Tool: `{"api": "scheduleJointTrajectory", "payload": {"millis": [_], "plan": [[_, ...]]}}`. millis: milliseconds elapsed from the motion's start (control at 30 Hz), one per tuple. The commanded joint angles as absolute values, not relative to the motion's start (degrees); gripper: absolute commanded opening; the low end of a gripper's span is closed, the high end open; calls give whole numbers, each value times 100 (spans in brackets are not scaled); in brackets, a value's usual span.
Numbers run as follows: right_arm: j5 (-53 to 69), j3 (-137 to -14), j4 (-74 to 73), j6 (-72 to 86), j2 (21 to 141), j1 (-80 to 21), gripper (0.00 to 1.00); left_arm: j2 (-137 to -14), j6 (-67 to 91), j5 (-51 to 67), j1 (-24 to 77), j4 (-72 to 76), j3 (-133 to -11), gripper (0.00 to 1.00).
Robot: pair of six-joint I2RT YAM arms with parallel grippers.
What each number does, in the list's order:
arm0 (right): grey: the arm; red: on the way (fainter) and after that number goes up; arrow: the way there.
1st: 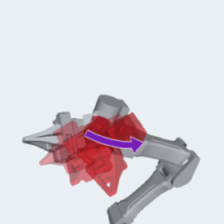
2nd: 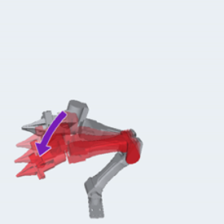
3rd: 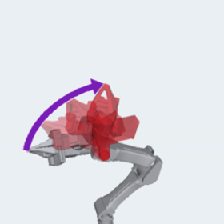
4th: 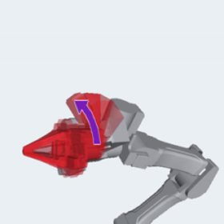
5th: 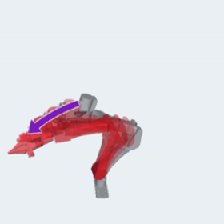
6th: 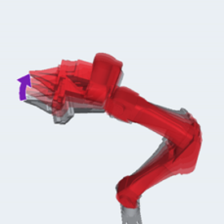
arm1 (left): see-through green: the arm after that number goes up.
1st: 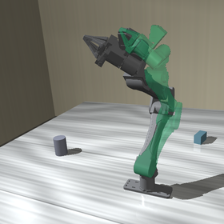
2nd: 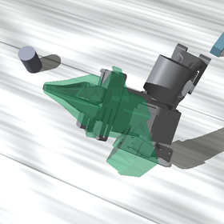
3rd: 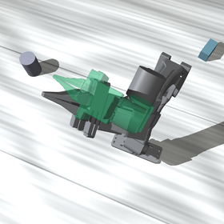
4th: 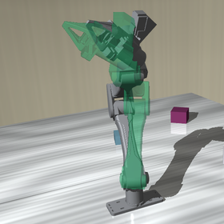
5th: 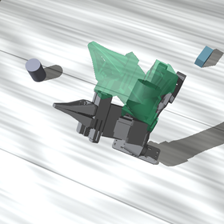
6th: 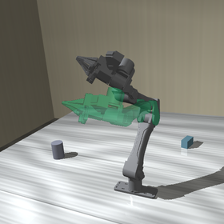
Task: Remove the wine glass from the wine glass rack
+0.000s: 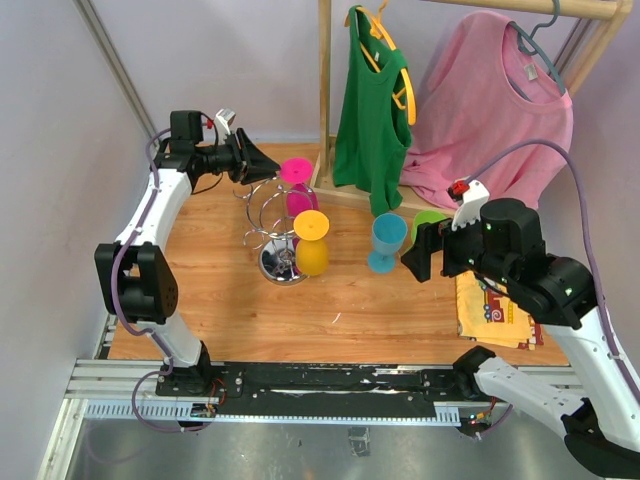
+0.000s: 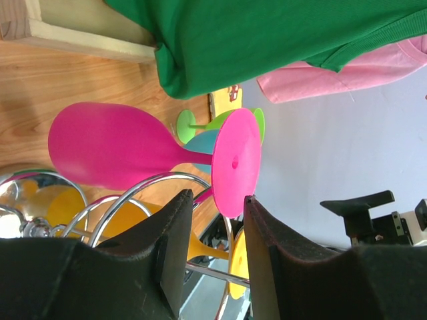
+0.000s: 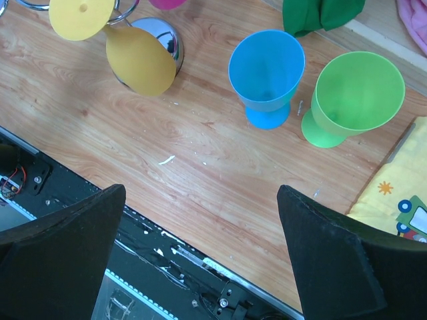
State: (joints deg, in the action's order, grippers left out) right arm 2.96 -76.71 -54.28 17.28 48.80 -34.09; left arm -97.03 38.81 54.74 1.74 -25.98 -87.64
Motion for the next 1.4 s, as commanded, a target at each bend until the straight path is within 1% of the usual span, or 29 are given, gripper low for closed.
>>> {"api": "scheduleJointTrajectory", "payload": {"millis": [0, 400, 567, 667, 767, 1067, 1367], "plan": [[228, -7594, -5355, 1744, 4825, -3443, 98, -9801, 3858, 5712, 245, -2671, -8839, 41], [224, -7542, -5347, 1726, 4812, -3444, 98, -10025, 3819, 5694, 316, -2693, -9096, 39], [243, -7487, -5313, 1717, 4823, -3441, 98, -10070, 3831, 5725, 316, -2698, -9152, 34], [261, -7459, -5281, 1716, 4834, -3437, 98, -10083, 3840, 5738, 316, -2686, -9203, 29], [280, -7432, -5250, 1733, 4841, -3440, 98, -10087, 3858, 5777, 316, -2678, -9245, 27], [265, -7397, -5238, 1720, 4851, -3443, 98, -10111, 3891, 5822, 316, -2652, -9242, 1], [266, -7305, -5210, 1716, 4852, -3439, 98, -10111, 4144, 5963, 316, -2454, -9258, 0]]}}
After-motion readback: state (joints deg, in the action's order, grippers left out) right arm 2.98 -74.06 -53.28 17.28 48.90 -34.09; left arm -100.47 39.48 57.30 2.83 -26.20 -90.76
